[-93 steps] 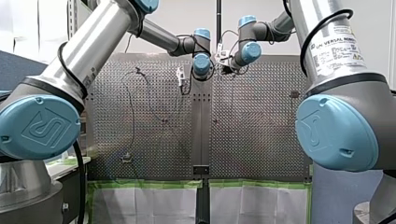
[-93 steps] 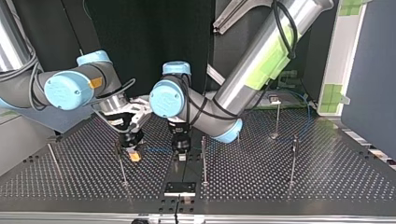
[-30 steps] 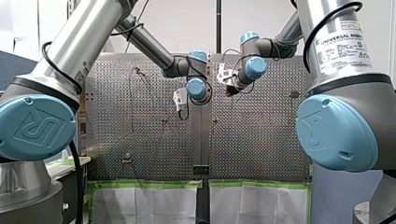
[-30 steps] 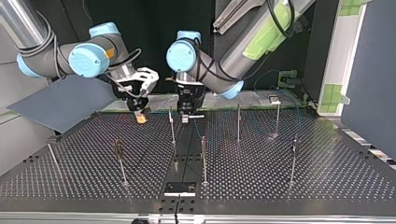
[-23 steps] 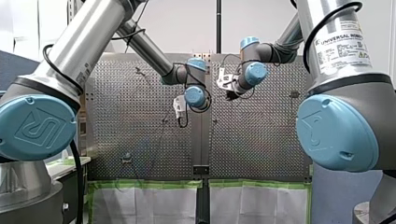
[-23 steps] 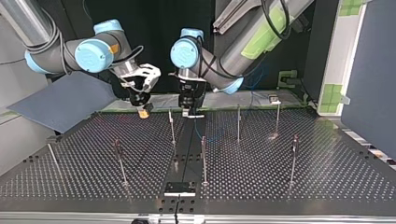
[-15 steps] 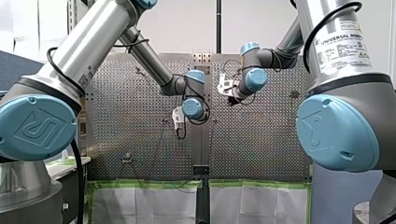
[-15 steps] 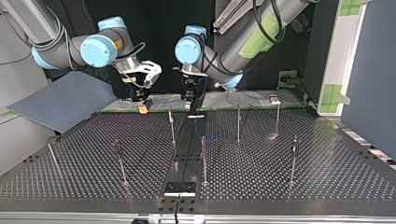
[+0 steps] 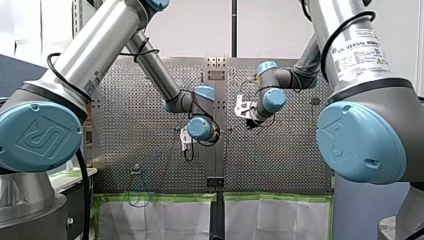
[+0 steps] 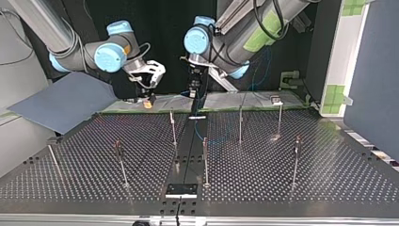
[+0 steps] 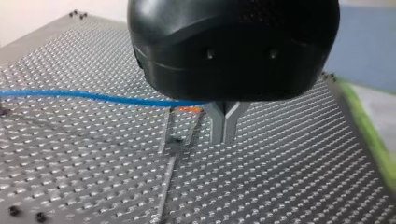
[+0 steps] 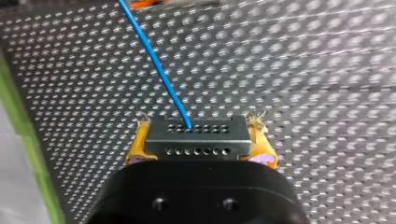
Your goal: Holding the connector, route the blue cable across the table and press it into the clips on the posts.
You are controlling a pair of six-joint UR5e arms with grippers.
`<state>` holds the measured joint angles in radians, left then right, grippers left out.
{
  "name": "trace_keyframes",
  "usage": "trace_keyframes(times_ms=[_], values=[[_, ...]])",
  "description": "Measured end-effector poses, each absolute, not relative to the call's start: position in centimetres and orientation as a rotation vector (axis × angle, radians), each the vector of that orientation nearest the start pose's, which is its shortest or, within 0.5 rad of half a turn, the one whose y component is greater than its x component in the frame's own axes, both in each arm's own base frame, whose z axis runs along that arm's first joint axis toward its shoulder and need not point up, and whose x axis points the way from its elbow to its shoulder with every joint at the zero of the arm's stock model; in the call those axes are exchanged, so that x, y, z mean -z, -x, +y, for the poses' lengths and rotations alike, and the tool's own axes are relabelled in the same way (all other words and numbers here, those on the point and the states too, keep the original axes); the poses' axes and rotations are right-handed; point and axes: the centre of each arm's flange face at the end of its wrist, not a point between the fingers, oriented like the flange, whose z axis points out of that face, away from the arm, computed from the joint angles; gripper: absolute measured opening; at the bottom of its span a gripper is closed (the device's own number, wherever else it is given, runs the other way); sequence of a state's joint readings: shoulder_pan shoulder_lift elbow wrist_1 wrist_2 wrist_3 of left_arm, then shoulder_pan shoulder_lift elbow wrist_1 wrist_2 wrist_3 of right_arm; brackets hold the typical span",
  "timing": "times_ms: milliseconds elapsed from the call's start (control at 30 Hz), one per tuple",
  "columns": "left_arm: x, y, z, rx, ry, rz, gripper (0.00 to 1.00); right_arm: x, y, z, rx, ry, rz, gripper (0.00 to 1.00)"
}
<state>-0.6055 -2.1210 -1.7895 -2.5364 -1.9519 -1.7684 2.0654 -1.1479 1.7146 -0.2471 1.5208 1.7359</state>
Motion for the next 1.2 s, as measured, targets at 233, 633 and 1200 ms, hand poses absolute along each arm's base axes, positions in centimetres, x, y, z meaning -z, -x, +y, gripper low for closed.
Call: trace_keyframes(times_ms=[233,633,1200], values=[[-12.1,-42.1,-41.8,0.270,-0.106,1.761,0.00,-20.0,-39.0,-44.3,2.008,2.485,1.729,0.00],[-14.0,-45.5,-43.6,0.283,-0.083,1.727,0.00,-19.6,-38.2,-46.0,2.088,2.443,1.754,0.00],[-13.7,-50.8,-44.1,0.258,-0.081,1.747,0.00,-17.9,-37.2,-48.3,2.131,2.392,1.771,0.00]])
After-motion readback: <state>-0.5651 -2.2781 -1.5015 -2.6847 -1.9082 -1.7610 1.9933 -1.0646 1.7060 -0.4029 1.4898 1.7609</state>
